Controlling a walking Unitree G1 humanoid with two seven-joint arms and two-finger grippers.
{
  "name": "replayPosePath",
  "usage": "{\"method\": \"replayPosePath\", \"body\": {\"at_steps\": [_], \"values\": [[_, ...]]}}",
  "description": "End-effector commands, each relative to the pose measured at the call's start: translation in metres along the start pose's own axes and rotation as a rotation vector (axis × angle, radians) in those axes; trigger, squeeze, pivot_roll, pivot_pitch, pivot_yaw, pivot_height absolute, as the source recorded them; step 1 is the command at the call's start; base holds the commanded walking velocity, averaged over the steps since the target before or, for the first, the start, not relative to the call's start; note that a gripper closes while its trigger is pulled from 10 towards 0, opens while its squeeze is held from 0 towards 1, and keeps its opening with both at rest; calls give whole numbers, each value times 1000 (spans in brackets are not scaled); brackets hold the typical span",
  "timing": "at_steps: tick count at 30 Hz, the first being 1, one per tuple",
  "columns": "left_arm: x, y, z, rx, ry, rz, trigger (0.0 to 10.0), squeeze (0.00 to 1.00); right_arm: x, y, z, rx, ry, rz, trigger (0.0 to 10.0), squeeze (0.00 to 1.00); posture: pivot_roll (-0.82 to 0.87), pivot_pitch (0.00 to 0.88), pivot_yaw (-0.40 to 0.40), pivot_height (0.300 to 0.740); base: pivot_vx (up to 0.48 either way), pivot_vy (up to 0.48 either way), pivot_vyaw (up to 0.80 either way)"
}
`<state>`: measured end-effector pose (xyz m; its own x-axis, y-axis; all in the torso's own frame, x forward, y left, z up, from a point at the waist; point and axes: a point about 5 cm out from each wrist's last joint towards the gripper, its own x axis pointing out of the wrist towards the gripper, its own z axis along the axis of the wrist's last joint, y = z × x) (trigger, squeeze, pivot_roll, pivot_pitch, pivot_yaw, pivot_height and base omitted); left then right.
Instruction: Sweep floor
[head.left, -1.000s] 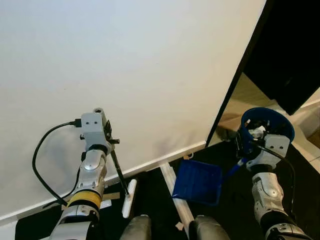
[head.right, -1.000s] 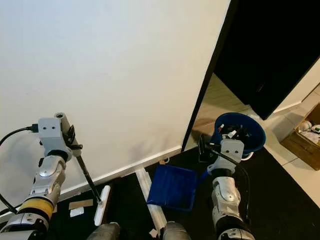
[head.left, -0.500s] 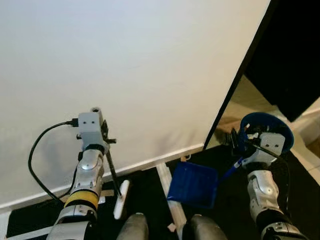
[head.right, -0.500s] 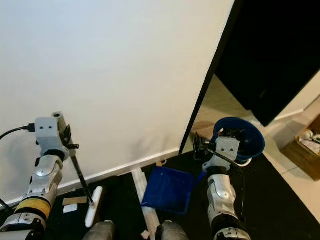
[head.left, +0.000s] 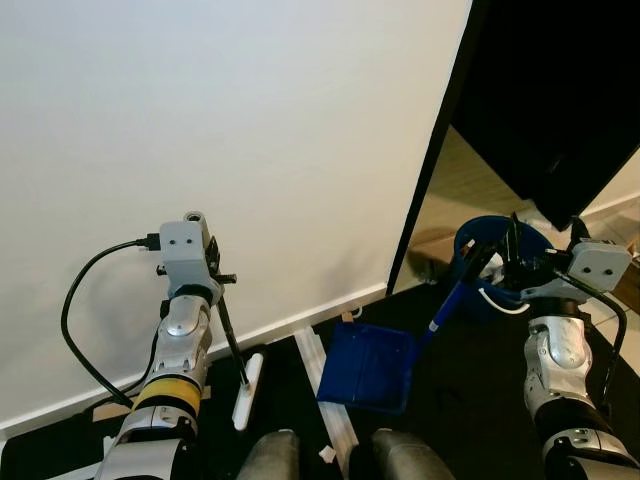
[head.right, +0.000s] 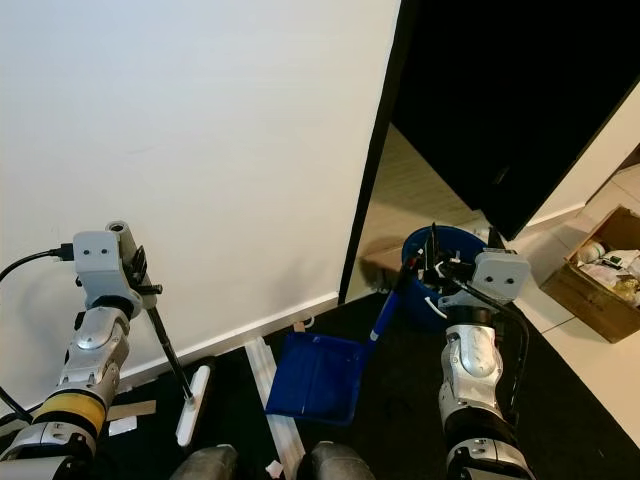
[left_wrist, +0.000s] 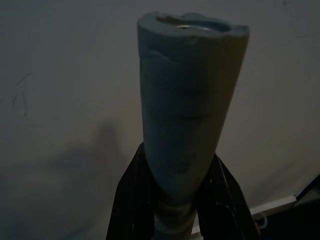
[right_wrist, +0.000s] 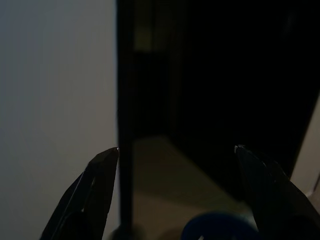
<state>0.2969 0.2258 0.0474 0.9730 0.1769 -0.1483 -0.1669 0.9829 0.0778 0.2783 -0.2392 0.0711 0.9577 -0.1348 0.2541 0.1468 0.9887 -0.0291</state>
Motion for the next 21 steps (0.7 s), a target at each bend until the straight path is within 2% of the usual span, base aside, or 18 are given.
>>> {"method": "replayPosePath", "body": {"at_steps": [1, 4, 8, 21], "values": [[-2, 0, -1, 20, -1, -12, 10000, 0, -4, 1, -8, 25, 56, -5, 10000, 0, 57, 12, -4, 740, 0, 0, 0], [-2, 0, -1, 19, 1, -15, 10000, 0, -6, 1, -10, 29, 66, -8, 10000, 0, 57, 12, -4, 740, 0, 0, 0], [-3, 1, -4, 47, 15, -13, 10000, 0, -11, 1, -16, 35, 99, -16, 10000, 0, 61, 15, -3, 740, 0, -480, 0], [-3, 5, -5, 30, 28, 13, 10000, 0, -5, 0, -17, 43, 127, -2, 10000, 0, 72, 20, 1, 740, 0, 0, 0]]}}
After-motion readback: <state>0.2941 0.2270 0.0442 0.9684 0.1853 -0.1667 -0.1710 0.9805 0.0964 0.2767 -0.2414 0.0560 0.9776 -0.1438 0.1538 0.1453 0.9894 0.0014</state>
